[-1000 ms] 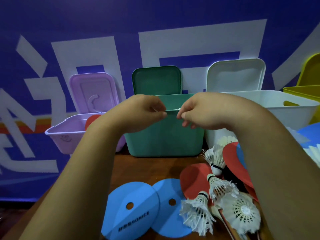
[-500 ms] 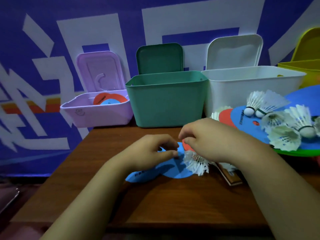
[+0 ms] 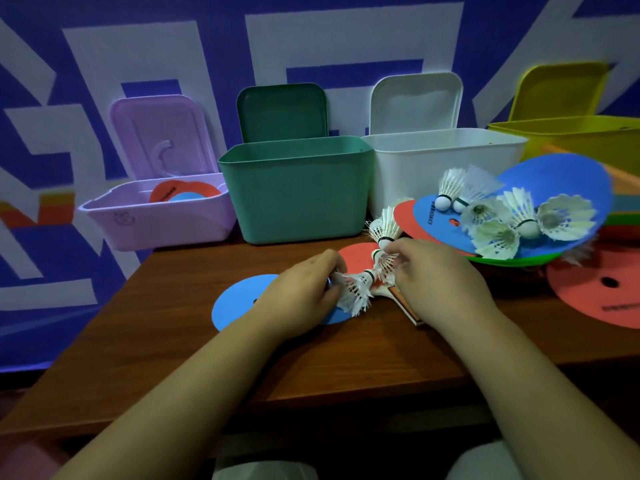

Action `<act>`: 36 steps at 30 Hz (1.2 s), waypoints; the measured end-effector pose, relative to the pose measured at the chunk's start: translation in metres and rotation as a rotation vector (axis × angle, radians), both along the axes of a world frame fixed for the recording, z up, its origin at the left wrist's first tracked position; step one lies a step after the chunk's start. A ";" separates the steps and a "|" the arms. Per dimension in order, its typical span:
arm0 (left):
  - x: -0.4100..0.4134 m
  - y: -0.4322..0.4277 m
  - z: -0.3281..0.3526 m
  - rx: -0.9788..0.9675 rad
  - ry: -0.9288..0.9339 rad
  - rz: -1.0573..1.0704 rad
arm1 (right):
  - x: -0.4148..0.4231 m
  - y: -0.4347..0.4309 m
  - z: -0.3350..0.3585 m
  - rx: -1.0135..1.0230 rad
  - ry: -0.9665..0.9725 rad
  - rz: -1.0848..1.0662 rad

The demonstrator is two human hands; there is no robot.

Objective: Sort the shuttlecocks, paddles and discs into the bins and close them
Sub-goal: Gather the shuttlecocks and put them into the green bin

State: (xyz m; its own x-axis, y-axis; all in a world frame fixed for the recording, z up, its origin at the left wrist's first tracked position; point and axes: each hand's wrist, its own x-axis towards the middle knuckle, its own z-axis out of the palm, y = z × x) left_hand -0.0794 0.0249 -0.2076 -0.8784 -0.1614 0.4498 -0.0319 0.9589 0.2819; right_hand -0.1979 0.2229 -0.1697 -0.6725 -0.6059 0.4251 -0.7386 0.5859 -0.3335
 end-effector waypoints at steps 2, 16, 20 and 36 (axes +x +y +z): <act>0.003 -0.004 0.001 0.024 0.028 0.002 | 0.000 -0.004 -0.001 0.047 0.014 -0.027; 0.014 -0.027 0.002 0.162 0.120 0.084 | 0.002 -0.035 0.017 0.271 0.017 -0.042; 0.015 -0.030 0.007 0.230 0.216 0.173 | 0.016 -0.043 0.024 0.024 -0.065 0.057; 0.041 -0.069 0.052 0.719 0.657 0.401 | 0.062 -0.135 0.028 -0.548 -0.235 0.346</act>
